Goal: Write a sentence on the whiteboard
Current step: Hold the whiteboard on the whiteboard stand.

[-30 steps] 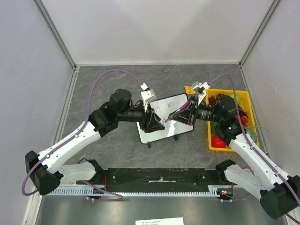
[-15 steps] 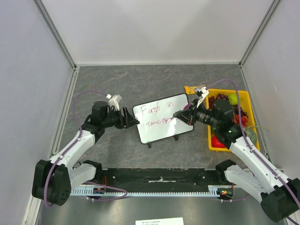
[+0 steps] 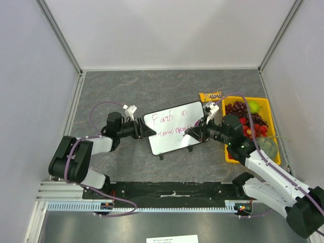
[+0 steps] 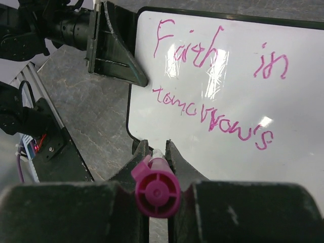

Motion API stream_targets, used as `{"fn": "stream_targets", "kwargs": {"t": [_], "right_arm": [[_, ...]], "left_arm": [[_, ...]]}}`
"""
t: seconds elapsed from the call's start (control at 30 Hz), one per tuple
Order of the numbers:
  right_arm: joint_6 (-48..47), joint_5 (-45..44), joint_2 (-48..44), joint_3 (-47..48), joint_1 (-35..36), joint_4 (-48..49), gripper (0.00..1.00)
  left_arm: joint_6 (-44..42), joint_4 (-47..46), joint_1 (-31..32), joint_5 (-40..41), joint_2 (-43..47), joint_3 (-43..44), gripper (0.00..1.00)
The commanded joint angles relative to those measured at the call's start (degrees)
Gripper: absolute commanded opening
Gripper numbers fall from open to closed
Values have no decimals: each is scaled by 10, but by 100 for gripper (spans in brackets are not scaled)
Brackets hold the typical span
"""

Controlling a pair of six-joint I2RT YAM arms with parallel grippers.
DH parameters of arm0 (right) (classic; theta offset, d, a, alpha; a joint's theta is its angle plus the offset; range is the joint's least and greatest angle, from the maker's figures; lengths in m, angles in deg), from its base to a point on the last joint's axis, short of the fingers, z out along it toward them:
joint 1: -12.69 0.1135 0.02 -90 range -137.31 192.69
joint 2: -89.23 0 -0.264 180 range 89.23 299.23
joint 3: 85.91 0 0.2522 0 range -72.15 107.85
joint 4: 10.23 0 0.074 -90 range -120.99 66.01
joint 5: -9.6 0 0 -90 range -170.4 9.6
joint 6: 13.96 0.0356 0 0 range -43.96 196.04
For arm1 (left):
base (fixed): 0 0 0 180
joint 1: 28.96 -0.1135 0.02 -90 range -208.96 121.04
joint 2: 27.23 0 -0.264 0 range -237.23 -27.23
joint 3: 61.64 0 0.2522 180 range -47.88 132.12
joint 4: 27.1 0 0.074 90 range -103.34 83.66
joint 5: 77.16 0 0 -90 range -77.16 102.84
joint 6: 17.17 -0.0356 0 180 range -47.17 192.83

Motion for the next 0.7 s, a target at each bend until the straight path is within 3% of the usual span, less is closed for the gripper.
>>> {"fn": "stream_targets", "kwargs": {"t": [0.0, 0.13, 0.23, 0.67], "right_arm": [[-19, -73, 5, -6, 48, 37, 0], [-19, -114, 15, -21, 78, 65, 0], [-22, -139, 22, -35, 88, 88, 0], [-24, -217, 66, -47, 99, 203, 0]], "left_arm": [[8, -121, 9, -47, -33, 18, 58], [8, -106, 9, -50, -66, 36, 29], [8, -87, 9, -40, -86, 50, 3], [-57, 28, -29, 31, -78, 70, 2]]}}
